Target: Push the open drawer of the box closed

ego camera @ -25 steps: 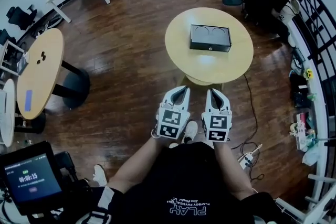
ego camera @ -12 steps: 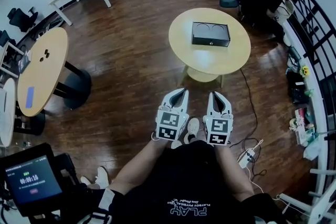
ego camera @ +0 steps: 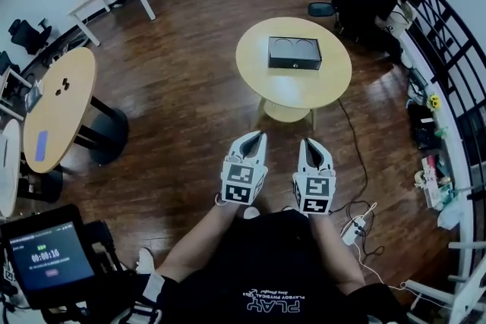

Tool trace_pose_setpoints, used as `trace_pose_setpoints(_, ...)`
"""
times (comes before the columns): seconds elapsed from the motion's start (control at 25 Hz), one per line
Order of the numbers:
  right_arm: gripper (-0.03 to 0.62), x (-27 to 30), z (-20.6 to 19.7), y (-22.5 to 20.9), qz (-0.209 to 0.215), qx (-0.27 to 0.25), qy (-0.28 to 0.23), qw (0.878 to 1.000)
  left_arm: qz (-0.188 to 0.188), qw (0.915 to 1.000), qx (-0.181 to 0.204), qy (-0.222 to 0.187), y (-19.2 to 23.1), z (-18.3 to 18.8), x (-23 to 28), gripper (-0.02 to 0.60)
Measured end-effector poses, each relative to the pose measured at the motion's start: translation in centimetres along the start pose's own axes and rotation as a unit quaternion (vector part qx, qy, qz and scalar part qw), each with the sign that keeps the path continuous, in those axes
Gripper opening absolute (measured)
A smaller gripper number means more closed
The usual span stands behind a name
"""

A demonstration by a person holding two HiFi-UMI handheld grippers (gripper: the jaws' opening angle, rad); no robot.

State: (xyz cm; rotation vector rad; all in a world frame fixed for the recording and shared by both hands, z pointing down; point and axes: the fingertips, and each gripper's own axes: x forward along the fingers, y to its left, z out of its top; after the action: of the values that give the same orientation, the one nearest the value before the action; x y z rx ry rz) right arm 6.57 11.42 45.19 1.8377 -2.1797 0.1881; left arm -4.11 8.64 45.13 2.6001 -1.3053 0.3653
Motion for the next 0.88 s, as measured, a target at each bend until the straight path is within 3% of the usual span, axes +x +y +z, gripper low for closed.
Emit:
trace_pose_setpoints(0.24, 0.006, 0.0, 1.1, -2.9, -0.001, 0.024, -0.01, 1.0, 0.015, 0.9997, -0.018, -0.005, 0.0, 2.6, 1.4, -0.003)
trace_pose_setpoints(0.4, 0.005, 0.0, 1.5, -4.4, -0.014, 0.02, 0.004, 1.0, 0.016, 0.9998, 0.004, -0.011, -1.1, 3.9, 1.6, -0.003)
trace_pose_setpoints(0.88, 0.005, 1.1, 2.0, -3.4, 0.009, 0.002, 0.006, 1.0, 0.01, 0.9998, 0.005, -0.014, -2.3, 4.1, 2.1, -0.003)
